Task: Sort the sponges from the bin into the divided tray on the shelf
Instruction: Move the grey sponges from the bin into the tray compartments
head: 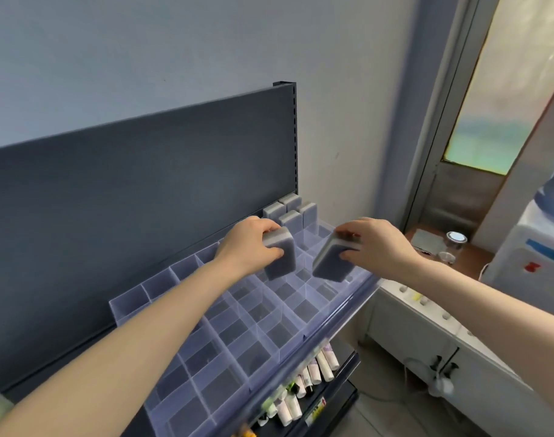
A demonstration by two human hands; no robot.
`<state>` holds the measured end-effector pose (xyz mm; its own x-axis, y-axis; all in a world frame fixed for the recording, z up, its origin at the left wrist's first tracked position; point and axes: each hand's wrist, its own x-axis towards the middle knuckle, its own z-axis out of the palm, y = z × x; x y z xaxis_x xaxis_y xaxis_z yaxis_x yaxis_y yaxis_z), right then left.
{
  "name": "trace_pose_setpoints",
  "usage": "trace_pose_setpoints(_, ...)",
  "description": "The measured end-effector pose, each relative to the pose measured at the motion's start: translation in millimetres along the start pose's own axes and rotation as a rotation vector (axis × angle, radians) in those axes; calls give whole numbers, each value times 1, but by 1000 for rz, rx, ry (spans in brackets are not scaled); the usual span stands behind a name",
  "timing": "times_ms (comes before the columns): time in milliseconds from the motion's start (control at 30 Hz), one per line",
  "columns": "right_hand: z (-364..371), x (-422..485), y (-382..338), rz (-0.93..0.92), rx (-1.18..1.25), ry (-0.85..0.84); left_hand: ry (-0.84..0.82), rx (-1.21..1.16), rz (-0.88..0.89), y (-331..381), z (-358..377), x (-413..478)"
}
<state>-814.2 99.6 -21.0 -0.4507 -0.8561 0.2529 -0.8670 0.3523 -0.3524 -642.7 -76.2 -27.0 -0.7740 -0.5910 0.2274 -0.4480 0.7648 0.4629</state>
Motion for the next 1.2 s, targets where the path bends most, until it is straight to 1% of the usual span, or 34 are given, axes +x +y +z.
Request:
trace_pose_setpoints(267,4,85,24,-36,-35,4,12,-14,-27,-20,7,67)
trace_pose_setpoints(400,8,108,36,-41,-14,-11,12,-8,-48,-27,10,83)
trace_pose_setpoints(600,12,140,60,-96,-2,-34,29,16,-101,-27,12,106)
trace_pose_setpoints(800,11,175,84,-201,40,-100,82,31,-189,-15,21,119)
trace_pose_setpoints(900,7,194,95,-264,57,-158,92,55,-247,-4,20,122)
trace_pose_setpoints(1067,7,220,108,-379,94,-229,164,58,-326,16,20,125)
trace_pose_setpoints(1200,13,228,116,-480,105,-297,167,51,-397,34,38,122)
